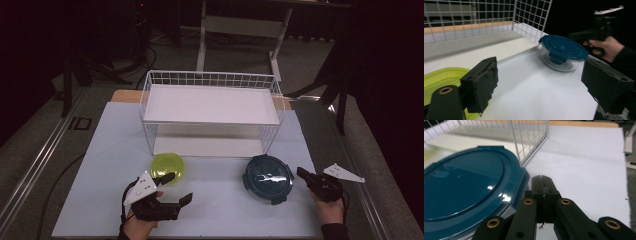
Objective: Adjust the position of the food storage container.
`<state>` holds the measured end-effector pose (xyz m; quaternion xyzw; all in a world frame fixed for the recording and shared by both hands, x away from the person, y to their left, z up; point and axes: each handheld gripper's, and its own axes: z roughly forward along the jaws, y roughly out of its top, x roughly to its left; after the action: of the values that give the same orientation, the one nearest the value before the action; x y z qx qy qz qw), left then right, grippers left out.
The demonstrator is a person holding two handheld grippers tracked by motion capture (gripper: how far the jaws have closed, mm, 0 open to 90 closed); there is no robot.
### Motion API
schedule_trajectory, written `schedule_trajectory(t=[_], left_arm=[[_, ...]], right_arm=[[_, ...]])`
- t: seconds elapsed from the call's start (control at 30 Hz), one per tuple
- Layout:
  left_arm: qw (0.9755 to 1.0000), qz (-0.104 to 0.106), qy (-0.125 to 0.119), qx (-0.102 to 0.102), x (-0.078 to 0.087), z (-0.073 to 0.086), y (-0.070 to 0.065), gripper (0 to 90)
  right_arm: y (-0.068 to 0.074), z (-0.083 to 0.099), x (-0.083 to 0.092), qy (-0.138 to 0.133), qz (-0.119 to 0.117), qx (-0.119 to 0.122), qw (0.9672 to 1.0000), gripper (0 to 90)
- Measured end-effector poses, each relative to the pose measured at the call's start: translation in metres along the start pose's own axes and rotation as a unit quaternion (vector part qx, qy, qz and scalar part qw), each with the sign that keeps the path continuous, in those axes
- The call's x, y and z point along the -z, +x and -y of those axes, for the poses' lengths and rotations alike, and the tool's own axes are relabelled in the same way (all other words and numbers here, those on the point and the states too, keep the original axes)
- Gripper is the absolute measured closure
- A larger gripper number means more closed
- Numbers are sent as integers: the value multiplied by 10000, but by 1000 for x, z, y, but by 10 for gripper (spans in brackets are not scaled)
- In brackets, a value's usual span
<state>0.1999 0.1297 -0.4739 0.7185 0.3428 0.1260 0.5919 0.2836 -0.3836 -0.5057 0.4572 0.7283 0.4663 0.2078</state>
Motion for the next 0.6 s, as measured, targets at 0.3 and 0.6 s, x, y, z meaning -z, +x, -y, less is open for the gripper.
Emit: schedule_trajectory(t=[0.3, 0.6], left_arm=[[9999, 163, 17, -34, -1, 2, -4, 7], [9997, 243, 72, -73, -4, 3, -6, 7]], right_arm=[[5, 2, -10, 145, -170, -23, 9997, 900], [14, 3, -11, 173, -299, -8, 9994, 900]])
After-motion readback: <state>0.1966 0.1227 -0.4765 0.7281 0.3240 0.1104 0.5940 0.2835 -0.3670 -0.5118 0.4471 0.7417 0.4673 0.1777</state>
